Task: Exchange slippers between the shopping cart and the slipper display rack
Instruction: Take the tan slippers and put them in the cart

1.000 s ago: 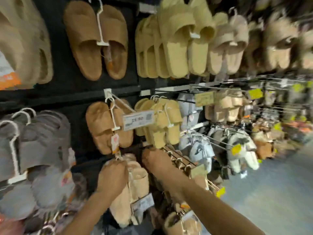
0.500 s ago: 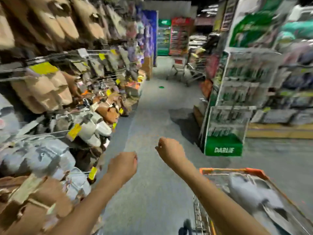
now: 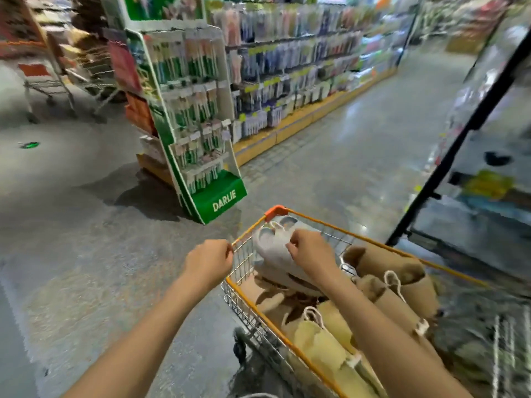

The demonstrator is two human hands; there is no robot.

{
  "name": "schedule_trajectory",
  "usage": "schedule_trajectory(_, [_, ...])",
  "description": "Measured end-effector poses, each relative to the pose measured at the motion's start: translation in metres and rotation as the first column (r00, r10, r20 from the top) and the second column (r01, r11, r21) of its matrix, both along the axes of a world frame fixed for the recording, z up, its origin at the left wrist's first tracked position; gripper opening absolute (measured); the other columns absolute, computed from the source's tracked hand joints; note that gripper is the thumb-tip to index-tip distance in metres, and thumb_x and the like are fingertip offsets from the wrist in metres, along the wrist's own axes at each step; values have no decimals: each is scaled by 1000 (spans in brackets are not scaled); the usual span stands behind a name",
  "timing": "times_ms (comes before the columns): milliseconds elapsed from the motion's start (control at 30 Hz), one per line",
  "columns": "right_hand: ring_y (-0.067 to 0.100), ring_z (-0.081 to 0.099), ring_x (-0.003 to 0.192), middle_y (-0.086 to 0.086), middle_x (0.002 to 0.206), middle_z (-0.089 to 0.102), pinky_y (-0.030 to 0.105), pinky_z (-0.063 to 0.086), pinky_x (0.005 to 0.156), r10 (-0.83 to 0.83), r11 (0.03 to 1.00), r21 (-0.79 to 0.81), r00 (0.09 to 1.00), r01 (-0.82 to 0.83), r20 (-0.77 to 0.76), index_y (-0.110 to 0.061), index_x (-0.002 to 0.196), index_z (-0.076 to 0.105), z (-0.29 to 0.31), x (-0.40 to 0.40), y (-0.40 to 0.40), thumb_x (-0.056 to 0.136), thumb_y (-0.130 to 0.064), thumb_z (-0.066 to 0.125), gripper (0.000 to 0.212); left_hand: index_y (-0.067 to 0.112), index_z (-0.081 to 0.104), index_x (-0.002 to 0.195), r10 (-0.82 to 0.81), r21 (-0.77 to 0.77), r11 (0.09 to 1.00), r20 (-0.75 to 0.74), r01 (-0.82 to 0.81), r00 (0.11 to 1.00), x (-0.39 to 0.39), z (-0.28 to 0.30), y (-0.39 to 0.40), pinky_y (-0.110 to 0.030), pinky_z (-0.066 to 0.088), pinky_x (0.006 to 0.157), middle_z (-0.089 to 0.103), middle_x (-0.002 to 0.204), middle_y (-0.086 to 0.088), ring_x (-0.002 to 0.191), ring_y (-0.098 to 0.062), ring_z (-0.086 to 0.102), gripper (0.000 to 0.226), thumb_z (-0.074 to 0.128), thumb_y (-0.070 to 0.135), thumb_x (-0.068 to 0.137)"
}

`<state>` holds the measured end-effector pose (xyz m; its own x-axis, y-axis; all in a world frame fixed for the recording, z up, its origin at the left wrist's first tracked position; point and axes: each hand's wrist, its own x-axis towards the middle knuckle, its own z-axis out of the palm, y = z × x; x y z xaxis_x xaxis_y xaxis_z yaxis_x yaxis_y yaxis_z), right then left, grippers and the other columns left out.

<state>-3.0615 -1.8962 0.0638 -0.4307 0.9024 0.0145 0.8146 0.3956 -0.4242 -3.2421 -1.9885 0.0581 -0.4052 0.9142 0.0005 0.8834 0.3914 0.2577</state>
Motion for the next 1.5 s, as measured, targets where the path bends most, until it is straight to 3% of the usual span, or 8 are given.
schedule_trajectory(200, [31, 62, 91, 11, 96, 68, 37, 49, 71, -283, 953, -102, 958, 285, 31, -10, 96, 62, -24, 66, 14, 93, -28, 49, 22, 18, 66, 101, -240, -53, 968, 82, 245, 967, 43, -32, 52, -37, 48, 77, 68, 106, -9, 100, -31, 62, 26, 44, 25, 89])
schedule_trajectory(600, [23, 58, 80, 7, 93, 66, 31, 41, 65, -449, 868, -229, 894, 440, 18, -12, 94, 61, -72, 75, 65, 94, -23, 45, 20, 14, 64, 104, -339, -159, 920, 133, 357, 931, 56, -56, 132, -31, 39, 67, 66, 105, -9, 97, -29, 60, 27, 41, 22, 92])
schedule_trajectory(800, [32, 55, 86, 15, 93, 59, 31, 37, 69, -879, 477, -256, 456, 841, -139, -7, 93, 56, -90, 182, 54, 91, -20, 44, 17, 12, 62, 106, -509, -157, 825, 211, 543, 834, 139, -67, 167, -36, 46, 79, 66, 106, -11, 100, -31, 59, 29, 40, 27, 95])
schedule_trajectory(933, [32, 55, 87, 18, 95, 57, 27, 34, 58, -982, 187, -465, 177, 866, -65, 4, 99, 55, -114, 250, 39, 93, -16, 45, 23, 13, 61, 103, -631, -181, 710, 264, 680, 729, 201, -78, 184, -35, 47, 71, 67, 100, -9, 91, -27, 61, 30, 41, 33, 95])
schedule_trajectory(1000, [31, 53, 87, 21, 104, 58, 27, 33, 55, -987, 128, -551, 160, 824, 10, 8, 107, 56, -125, 266, 36, 93, -21, 46, 33, 14, 59, 102, -664, -212, 660, 283, 721, 692, 228, -83, 191, -38, 52, 75, 65, 100, -7, 91, -25, 61, 30, 43, 37, 93])
schedule_trajectory(1133, [37, 50, 116, 25, 126, 53, 40, 42, 91, -982, 61, -682, 166, 729, 90, 6, 125, 49, -143, 278, 37, 96, -34, 42, 50, 14, 52, 109, -702, -220, 617, 280, 756, 654, 267, -90, 199, -36, 44, 73, 57, 111, -8, 99, -26, 57, 31, 41, 39, 95])
schedule_trajectory(1333, [25, 52, 70, 10, 71, 52, 32, 42, 56, -998, -13, -820, 37, 572, 42, -3, 89, 58, -159, 272, 53, 94, -25, 46, 25, 14, 55, 88, -645, -268, 623, 355, 735, 676, 281, -99, 211, -30, 42, 66, 62, 97, -8, 87, -24, 58, 28, 43, 38, 96])
schedule_trajectory(1500, [26, 49, 63, 13, 67, 50, 33, 40, 57, -999, -46, -816, -20, 576, 42, -8, 69, 50, -168, 269, 63, 88, -12, 43, 21, 19, 40, 58, -509, -265, 615, 586, 742, 630, 278, -84, 219, -20, 25, 47, 41, 55, 2, 50, -9, 35, 39, 48, 29, 95])
